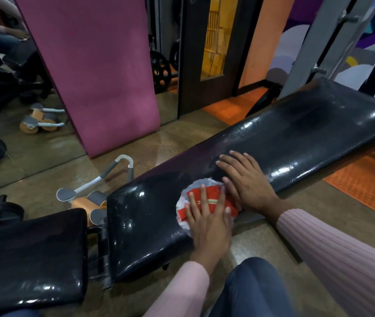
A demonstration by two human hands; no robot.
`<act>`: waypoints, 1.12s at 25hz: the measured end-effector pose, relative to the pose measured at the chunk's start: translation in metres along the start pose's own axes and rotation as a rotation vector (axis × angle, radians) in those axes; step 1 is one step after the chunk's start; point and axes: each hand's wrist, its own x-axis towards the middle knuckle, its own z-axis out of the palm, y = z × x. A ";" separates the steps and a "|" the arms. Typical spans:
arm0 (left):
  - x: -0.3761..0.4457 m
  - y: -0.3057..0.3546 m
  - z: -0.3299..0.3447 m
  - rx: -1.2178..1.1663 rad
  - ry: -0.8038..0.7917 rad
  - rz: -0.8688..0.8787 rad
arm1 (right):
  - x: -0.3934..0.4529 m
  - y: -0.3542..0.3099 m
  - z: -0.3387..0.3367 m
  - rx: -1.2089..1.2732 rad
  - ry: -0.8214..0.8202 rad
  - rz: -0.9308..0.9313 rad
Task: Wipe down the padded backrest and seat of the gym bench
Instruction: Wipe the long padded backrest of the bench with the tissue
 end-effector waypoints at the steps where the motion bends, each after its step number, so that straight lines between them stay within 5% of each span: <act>1: 0.016 -0.002 -0.006 -0.008 -0.014 -0.001 | 0.002 -0.005 0.000 0.018 0.000 0.003; 6: 0.017 -0.046 -0.013 -0.042 -0.010 -0.131 | -0.003 -0.013 0.007 0.052 -0.031 0.031; 10: -0.029 -0.035 0.007 0.074 0.058 0.065 | 0.001 -0.013 0.010 0.060 -0.027 0.025; 13: 0.014 -0.028 -0.002 0.061 0.059 0.155 | 0.002 -0.014 0.011 0.058 -0.043 0.024; 16: 0.065 -0.053 -0.022 0.013 -0.050 0.037 | 0.004 -0.014 0.011 0.063 -0.038 0.009; 19: 0.048 -0.081 -0.024 -0.007 0.015 -0.070 | 0.000 -0.013 0.011 0.056 -0.019 0.015; 23: -0.018 -0.058 -0.012 0.050 0.019 -0.004 | 0.001 -0.012 0.013 0.063 -0.011 0.006; 28: 0.042 -0.056 -0.023 0.014 -0.061 0.071 | 0.000 -0.012 0.013 0.051 -0.015 0.006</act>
